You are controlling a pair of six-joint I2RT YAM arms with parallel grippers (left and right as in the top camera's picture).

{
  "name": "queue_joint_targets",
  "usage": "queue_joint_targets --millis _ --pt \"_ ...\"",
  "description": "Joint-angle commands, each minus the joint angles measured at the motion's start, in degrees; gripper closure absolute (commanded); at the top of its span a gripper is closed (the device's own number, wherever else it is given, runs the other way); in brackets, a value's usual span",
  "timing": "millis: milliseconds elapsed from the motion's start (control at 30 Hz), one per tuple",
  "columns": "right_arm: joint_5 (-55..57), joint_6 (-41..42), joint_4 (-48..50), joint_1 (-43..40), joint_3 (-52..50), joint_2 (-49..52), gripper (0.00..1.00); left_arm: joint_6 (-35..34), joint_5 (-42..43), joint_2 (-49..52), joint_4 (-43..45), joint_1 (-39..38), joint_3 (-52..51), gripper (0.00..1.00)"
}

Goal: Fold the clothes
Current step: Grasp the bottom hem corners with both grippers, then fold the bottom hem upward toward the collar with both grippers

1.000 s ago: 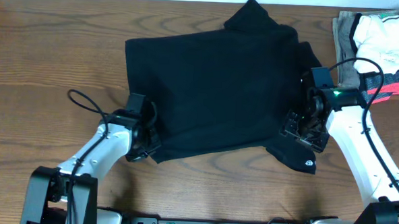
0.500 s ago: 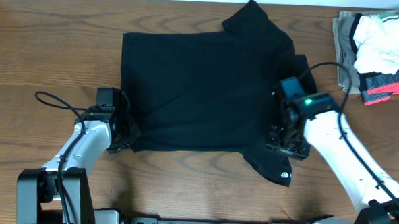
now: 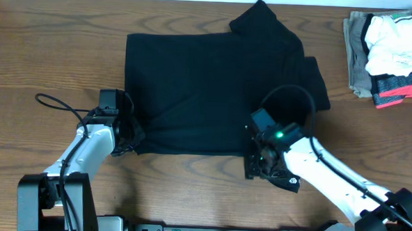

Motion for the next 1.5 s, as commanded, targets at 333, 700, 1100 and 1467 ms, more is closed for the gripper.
queue_joint_targets --millis 333,700,1100,1467 --pt "10.3 -4.6 5.1 -1.0 -5.7 0.0 0.38 1.0 -1.1 0.5 0.1 0.3 0.9 0.94" --pt "11.1 -6.1 7.8 -1.0 -6.6 2.8 0.92 3.6 -1.2 0.5 0.0 0.3 0.9 0.94" --pt "10.1 -2.4 -4.9 -4.7 3.9 1.1 0.99 8.1 -2.4 -7.9 -11.5 2.7 4.4 0.94" --pt "3.0 -6.5 -16.6 -14.3 14.6 -5.8 0.99 8.5 -5.2 -27.3 -19.9 6.1 5.3 0.94"
